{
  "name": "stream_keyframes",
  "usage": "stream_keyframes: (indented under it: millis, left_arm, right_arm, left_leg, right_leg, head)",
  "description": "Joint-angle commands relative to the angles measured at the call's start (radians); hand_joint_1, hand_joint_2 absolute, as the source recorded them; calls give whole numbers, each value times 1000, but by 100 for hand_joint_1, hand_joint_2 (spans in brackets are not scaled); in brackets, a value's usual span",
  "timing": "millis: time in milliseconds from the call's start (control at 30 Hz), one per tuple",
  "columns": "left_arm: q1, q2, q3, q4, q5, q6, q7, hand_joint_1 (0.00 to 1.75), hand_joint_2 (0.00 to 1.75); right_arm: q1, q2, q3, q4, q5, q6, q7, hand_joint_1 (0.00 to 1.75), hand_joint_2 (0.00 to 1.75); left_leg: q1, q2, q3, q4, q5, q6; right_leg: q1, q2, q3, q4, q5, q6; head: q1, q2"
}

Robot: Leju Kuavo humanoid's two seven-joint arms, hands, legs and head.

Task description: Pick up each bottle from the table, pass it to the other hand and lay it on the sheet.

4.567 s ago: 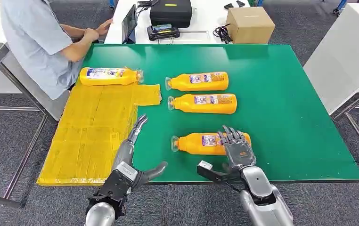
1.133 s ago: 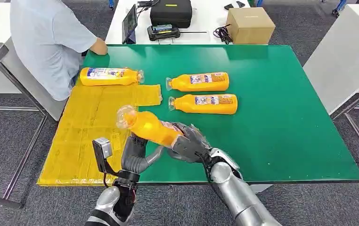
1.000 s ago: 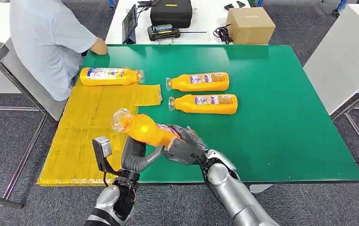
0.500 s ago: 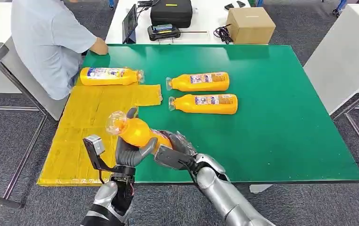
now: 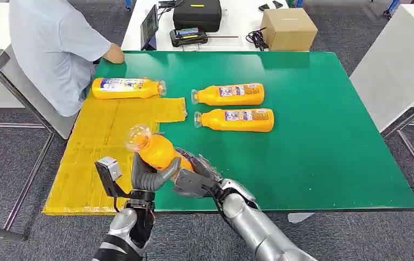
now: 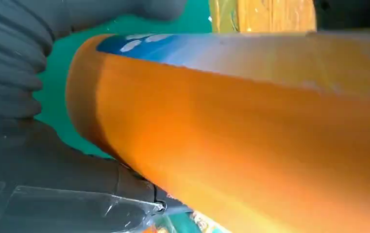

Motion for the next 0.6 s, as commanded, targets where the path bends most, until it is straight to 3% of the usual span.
stream_keyframes:
  millis: [33, 367, 600]
  left_arm:
    - [-38, -8, 8, -8, -53, 20, 10, 175, 175]
    - [6, -3, 114, -216, -360, 69, 46, 175, 175]
    - [10, -4, 113, -216, -403, 86, 36, 175, 175]
  right_arm:
    - [-11, -3, -33, 29, -30, 11, 2, 0, 175]
    - [92, -13, -148, -107, -84, 16, 35, 0, 175]
    - [97, -12, -158, -112, -88, 18, 37, 0, 175]
  left_leg:
    - [1, -1, 2, 0, -1, -2]
    - [1, 0, 2, 1, -2, -2]
    - [1, 0, 2, 0, -1, -2]
  right_leg:
    - [1, -2, 3, 0, -1, -2]
    - [2, 0, 3, 0, -2, -2]
    - [1, 0, 3, 0, -1, -2]
  head:
    - [0, 0]
    - [0, 0]
    - [0, 0]
